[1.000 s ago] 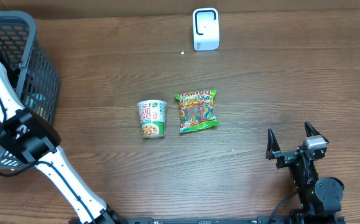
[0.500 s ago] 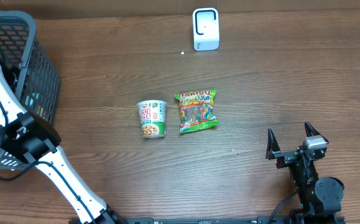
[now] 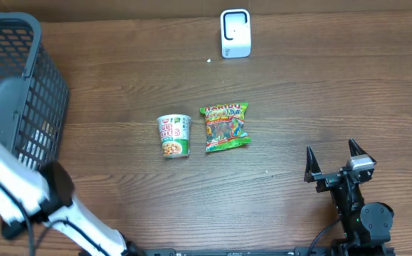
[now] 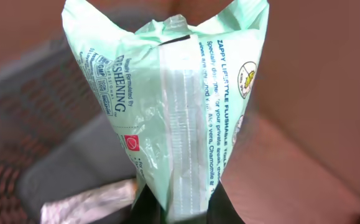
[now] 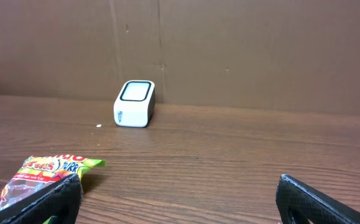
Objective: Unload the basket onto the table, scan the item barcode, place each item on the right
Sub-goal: 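Lift the packet out of the basket and carry it right of the Haribo bag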
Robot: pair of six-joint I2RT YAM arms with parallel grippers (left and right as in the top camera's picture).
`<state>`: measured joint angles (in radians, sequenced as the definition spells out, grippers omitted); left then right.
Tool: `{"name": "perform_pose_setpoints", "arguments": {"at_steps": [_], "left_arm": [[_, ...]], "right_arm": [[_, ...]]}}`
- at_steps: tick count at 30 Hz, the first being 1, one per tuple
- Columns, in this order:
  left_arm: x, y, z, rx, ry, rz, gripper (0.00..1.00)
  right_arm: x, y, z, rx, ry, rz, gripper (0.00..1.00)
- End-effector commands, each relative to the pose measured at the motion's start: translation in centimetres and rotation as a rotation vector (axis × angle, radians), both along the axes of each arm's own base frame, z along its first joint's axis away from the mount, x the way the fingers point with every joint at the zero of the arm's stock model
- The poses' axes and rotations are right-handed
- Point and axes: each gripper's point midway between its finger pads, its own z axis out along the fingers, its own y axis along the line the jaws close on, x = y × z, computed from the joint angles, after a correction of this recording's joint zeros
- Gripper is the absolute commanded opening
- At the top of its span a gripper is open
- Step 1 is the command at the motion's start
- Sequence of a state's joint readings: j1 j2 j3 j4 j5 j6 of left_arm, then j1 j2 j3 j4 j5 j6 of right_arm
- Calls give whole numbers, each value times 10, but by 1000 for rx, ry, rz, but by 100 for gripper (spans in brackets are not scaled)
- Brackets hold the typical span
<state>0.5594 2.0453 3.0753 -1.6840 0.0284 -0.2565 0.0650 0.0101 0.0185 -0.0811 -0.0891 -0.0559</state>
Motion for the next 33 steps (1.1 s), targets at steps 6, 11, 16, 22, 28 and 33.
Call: {"name": "perform_pose_setpoints", "arguments": {"at_steps": [6, 11, 16, 22, 28, 33], "left_arm": [[-1, -139, 19, 7, 8, -409, 4], [1, -197, -46, -56, 253, -563, 4], [4, -242, -127, -92, 509, -678, 4], [28, -341, -185, -68, 501, -906, 4], [34, -434, -225, -125, 443, -991, 4], [21, -502, -289, -185, 551, -988, 4]], "right_arm": [[1, -3, -2, 3, -1, -13, 100], [1, -3, -2, 3, -1, -13, 100], [1, -3, -2, 3, -1, -12, 100], [1, -3, -2, 3, -1, -12, 100], [1, -3, -2, 3, -1, -12, 100], [1, -3, -2, 3, -1, -12, 100]]}}
